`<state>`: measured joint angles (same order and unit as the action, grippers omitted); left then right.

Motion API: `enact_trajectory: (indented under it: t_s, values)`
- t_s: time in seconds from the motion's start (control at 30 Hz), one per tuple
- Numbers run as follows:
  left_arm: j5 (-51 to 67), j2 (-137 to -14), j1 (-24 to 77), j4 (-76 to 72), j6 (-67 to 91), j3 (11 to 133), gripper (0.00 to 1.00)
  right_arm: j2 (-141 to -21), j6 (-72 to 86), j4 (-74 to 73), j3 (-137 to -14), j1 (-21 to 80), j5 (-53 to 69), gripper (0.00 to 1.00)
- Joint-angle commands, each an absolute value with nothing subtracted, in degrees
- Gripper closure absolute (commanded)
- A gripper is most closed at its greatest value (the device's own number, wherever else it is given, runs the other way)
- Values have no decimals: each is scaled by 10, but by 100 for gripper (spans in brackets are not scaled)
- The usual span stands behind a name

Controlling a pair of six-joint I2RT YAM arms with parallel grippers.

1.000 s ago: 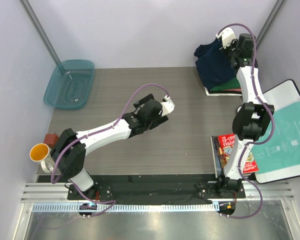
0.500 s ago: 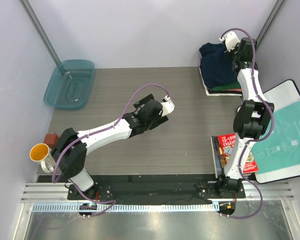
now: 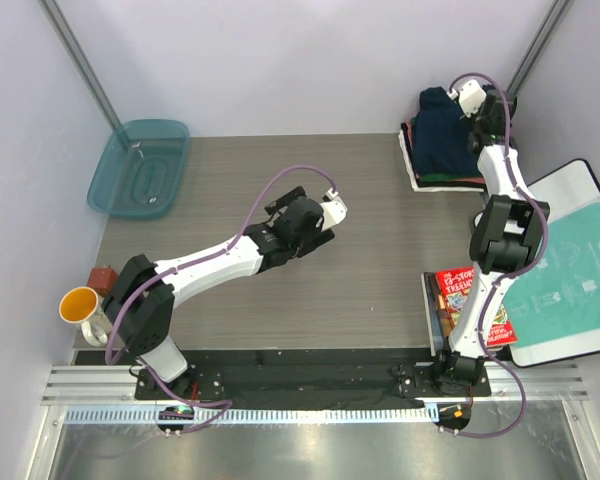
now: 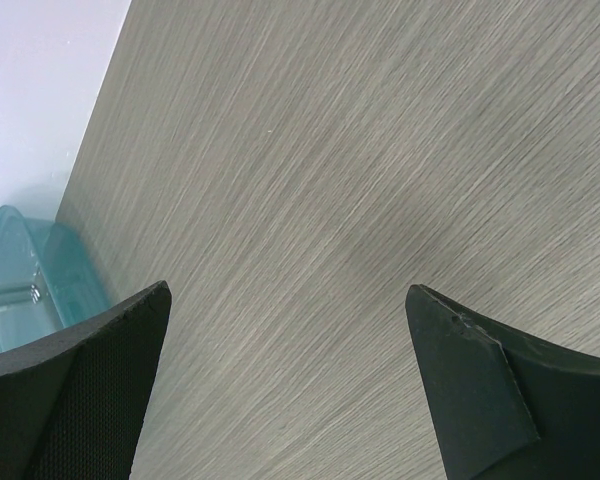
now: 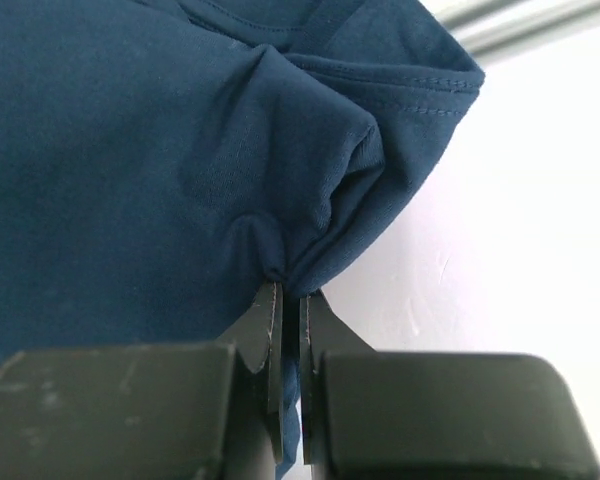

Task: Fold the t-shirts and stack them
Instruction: Neatly place the folded tshirt to the corner

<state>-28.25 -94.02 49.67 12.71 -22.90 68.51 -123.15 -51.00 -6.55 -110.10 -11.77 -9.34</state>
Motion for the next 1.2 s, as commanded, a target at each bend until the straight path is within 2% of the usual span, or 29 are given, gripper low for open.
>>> enact_trajectory:
  t_s: [0.0, 0.03, 0.07, 0.23, 0.37, 0.4, 0.47, 0.5, 0.57, 0.6, 0.63, 0.67, 0.93, 1.07, 1.17]
  values:
    - [-280, -944, 492, 120, -223, 713, 0, -1237, -524, 43, -1086, -130, -167, 78]
    - [-279, -944, 491, 123, -221, 713, 0, -1248, -526, 75, -1085, -132, -177, 54]
    - [-277, -946, 491, 124, -221, 714, 0, -1254, -531, 90, -1080, -132, -185, 1]
    - [-278, -949, 491, 127, -221, 718, 0, -1245, -513, 143, -1067, -132, -224, 0]
    - [-279, -946, 491, 126, -232, 718, 0, -1171, -420, 27, -1070, -134, -115, 1]
    - [-281, -945, 491, 127, -236, 718, 0, -1156, -404, -11, -1067, -135, -10, 4]
    - [-282, -939, 491, 124, -249, 715, 0, -1127, -398, -96, -1064, -128, 78, 11]
    - [-282, -935, 491, 124, -254, 715, 0, -1122, -402, -124, -1065, -127, 150, 18]
    - [-280, -927, 489, 117, -271, 707, 0, -1127, -418, -207, -1076, -115, 199, 51]
    - [-280, -921, 483, 114, -275, 705, 0, -1130, -420, -223, -1078, -111, 213, 81]
    - [-279, -918, 480, 111, -279, 700, 0, -1135, -438, -240, -1077, -106, 228, 95]
    - [-278, -916, 476, 111, -282, 698, 0, -1139, -439, -247, -1074, -95, 224, 99]
    - [-280, -894, 461, 104, -287, 671, 0, -1251, -446, -264, -1128, -57, 231, 99]
    - [-286, -881, 456, 104, -295, 657, 0, -1315, -441, -230, -1193, -40, 153, 99]
    - [-287, -876, 450, 102, -297, 648, 0, -1334, -427, -163, -1193, -38, 114, 99]
